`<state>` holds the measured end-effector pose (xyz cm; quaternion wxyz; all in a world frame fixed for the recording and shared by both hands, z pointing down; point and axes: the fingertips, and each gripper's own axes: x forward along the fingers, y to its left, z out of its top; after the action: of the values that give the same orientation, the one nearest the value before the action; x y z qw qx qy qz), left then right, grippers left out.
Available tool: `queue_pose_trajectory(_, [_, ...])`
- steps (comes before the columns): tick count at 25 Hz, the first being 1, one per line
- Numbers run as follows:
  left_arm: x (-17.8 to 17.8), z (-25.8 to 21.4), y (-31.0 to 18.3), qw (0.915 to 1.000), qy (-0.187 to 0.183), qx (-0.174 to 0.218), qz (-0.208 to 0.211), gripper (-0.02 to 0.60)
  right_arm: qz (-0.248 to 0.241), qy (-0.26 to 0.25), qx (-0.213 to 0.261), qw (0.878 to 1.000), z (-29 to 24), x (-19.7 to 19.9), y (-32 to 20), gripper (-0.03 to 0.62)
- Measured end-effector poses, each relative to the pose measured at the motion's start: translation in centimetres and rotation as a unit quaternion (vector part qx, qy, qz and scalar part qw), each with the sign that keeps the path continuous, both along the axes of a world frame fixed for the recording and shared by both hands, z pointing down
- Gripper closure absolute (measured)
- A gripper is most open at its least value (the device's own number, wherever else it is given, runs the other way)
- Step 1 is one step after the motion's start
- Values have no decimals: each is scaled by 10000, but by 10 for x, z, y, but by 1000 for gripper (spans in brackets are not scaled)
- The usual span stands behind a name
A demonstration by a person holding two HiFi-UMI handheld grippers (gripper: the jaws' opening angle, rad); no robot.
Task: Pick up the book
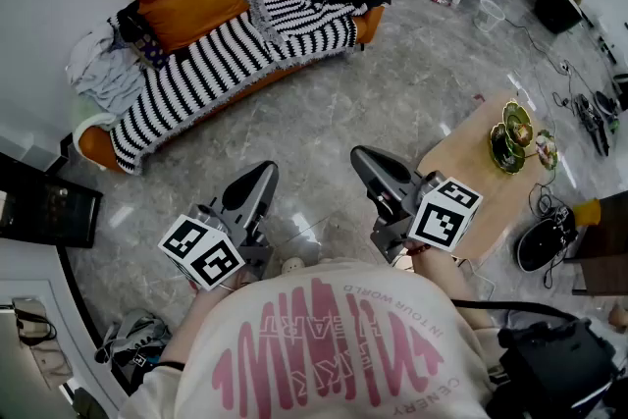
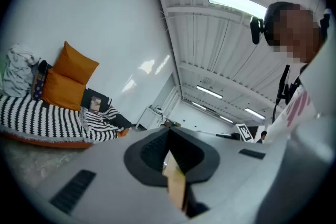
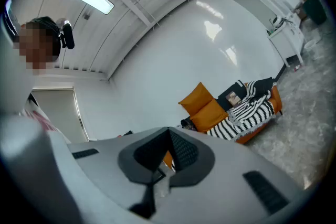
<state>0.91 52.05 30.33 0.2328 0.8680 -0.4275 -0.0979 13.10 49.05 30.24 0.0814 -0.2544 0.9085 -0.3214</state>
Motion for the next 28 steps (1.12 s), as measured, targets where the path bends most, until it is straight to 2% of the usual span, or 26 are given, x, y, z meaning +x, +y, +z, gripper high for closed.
queue_pose_trajectory(4, [-1, -1, -2, 10000, 31, -18, -12, 575, -67, 142, 73, 9999, 0, -3, 0, 588])
queue_pose_trajectory(12, [-3, 2, -4, 10000, 85, -50, -6, 575, -13, 116, 35, 9999, 2, -5, -2, 588])
queue_pose_trajectory(19, [-9, 2, -1, 9999, 94, -45, -46, 575, 166, -130, -42, 9998, -1, 0, -3, 588])
queue_pose_trajectory(28, [-29, 3, -2, 10000, 69, -44, -55, 575, 179, 102, 25, 9998, 1, -17, -6, 588])
